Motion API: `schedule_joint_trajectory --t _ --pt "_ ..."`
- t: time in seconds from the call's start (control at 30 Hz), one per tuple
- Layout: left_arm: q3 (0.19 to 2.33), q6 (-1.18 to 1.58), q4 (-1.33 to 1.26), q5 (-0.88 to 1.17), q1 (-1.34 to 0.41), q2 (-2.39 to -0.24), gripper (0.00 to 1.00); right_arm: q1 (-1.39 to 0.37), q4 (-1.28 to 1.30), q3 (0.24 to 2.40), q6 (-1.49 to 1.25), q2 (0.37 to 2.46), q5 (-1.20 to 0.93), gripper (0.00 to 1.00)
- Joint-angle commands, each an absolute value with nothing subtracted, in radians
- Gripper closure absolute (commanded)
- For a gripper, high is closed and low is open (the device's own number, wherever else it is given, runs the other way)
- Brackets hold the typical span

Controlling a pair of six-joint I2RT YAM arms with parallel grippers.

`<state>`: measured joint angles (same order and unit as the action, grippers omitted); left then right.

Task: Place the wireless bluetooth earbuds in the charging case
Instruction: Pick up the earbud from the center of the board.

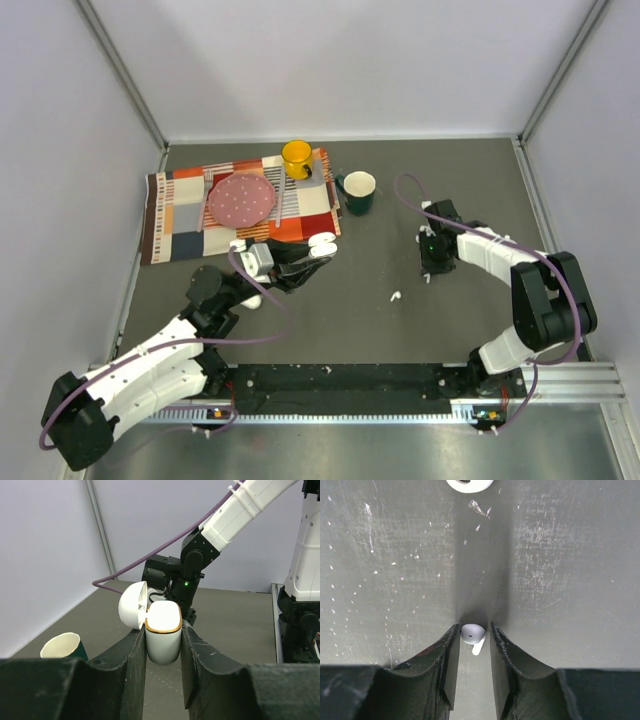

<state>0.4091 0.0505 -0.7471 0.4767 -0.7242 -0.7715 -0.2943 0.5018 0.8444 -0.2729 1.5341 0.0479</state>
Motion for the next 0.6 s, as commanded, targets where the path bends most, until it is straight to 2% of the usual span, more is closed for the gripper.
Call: schedule_joint_trajectory --t 0.0,0.57 --pt "0.42 0.057 -0.769 0.466 -0.724 -0.759 1.0 -0.308 0.497 0.861 -0.278 1.546 0.051 0.72" --pt "0.416 0.049 -0.753 0.459 -0.724 -0.746 1.0 -0.314 0.499 0.864 -0.272 1.548 0.06 0.78"
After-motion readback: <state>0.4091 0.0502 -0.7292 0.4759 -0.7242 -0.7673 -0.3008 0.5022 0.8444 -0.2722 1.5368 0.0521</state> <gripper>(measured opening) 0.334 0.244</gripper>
